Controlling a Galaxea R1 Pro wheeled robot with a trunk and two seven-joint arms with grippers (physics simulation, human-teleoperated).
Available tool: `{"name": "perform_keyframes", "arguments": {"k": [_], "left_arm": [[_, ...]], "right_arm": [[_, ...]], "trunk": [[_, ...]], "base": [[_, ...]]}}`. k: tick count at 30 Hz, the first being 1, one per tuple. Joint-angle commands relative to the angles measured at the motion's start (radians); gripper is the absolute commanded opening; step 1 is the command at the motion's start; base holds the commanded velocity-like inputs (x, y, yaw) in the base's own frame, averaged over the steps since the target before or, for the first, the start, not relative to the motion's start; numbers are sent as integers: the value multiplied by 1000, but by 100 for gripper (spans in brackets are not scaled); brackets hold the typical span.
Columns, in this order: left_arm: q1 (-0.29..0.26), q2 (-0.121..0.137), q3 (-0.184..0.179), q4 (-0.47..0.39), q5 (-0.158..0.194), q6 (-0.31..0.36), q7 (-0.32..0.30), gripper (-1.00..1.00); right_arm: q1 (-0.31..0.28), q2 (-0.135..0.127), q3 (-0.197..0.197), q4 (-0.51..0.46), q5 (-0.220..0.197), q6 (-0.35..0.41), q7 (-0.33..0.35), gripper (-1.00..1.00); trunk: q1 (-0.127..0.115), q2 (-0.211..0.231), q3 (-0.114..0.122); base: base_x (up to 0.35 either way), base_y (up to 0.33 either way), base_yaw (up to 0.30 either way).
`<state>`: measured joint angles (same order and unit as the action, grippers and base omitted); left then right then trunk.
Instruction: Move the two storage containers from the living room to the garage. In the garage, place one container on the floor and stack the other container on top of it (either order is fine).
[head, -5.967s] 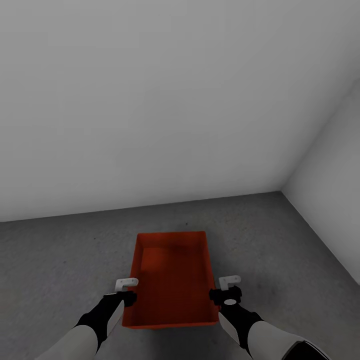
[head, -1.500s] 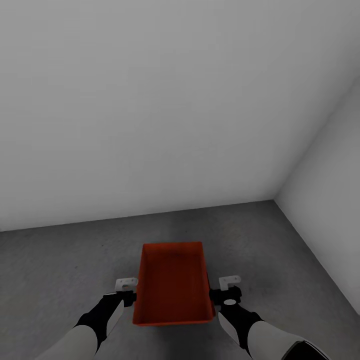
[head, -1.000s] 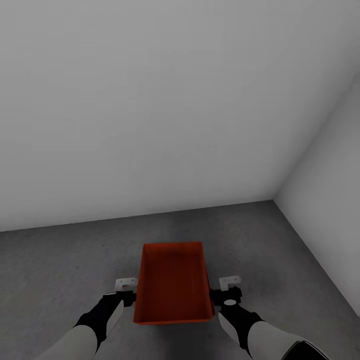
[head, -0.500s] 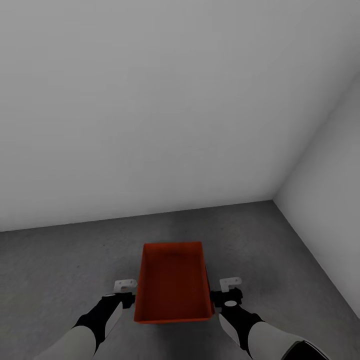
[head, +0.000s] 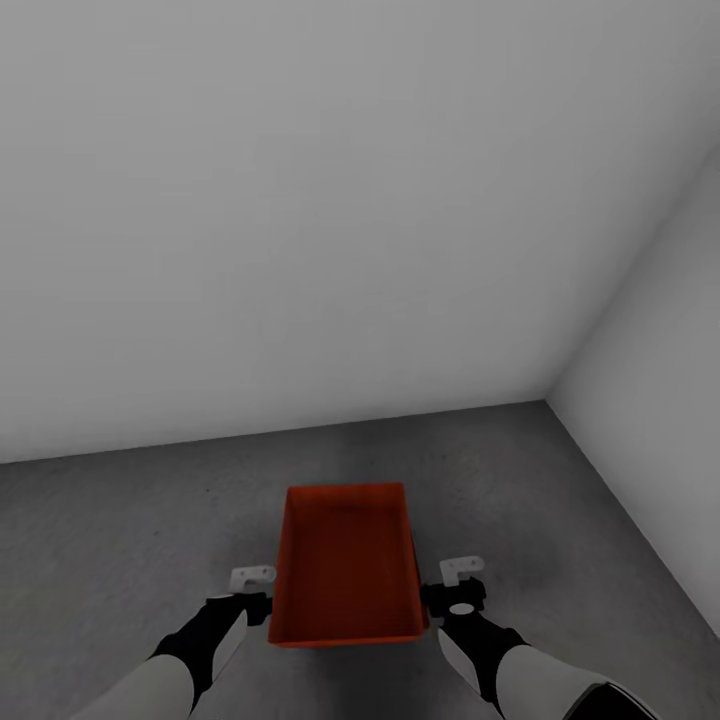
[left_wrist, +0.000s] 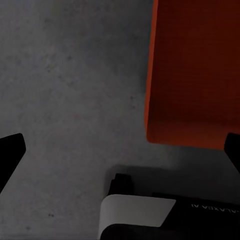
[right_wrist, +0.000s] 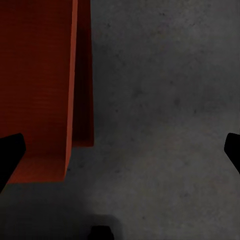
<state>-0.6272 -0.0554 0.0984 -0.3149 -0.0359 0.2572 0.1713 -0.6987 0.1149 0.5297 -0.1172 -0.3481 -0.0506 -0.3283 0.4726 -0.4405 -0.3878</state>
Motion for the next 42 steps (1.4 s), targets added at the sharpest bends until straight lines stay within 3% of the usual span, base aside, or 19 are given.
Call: {"name": "perform_keyframes", "arguments": {"k": [1, 23, 34, 42], "left_arm": [[0, -1, 7, -2, -4, 6, 1, 100], [0, 4, 10, 17, 11, 12, -2, 100], [0, 7, 9, 126, 10, -3, -5, 100], [0, 8, 10, 224, 10, -73, -6, 100]], "right_arm": [[-1, 0, 8, 1, -11, -5, -3, 100], [-1, 1, 9, 2, -10, -5, -3, 100], [-4, -1, 9, 27, -8, -6, -1, 100], [-4, -1, 10, 39, -8, -4, 2, 100]], "trunk": [[0, -2, -1], [0, -2, -1], [0, -2, -1], [0, -2, -1]], "base": [[-17, 0, 0], [-290, 0, 0], [-30, 0, 0], [-1, 0, 0]]}}
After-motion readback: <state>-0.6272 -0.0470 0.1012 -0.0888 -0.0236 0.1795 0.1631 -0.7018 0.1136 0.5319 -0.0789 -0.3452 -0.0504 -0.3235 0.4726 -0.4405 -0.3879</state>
